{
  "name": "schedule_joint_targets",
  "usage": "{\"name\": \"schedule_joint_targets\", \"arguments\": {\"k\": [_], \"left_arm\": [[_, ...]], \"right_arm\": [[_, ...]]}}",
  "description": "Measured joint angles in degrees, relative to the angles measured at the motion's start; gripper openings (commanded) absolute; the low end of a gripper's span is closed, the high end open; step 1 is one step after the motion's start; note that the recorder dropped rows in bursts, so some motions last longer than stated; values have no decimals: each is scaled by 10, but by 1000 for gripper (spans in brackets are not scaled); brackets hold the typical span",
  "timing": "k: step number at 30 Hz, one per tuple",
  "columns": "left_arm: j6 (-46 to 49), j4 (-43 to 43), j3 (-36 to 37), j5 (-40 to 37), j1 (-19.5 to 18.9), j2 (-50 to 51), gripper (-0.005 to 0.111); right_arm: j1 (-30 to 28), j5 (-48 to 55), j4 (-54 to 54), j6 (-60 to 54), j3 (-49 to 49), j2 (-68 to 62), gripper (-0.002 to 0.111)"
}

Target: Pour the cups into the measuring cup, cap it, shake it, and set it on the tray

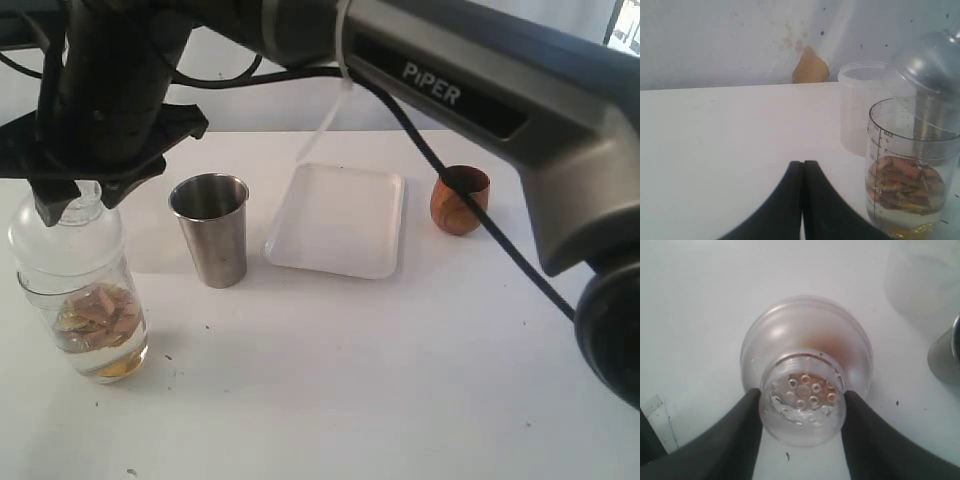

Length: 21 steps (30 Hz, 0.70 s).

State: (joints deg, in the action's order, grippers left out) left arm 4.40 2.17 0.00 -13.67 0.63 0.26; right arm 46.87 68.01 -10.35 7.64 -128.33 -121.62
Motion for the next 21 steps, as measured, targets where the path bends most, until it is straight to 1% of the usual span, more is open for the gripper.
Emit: {"name": "schedule_joint_targets", "arguments": {"k": [21], "left_arm": [[0,0,0,0,0,0,0]], "right_arm": [[8,-27,-3,1,-2,-21,0]]}}
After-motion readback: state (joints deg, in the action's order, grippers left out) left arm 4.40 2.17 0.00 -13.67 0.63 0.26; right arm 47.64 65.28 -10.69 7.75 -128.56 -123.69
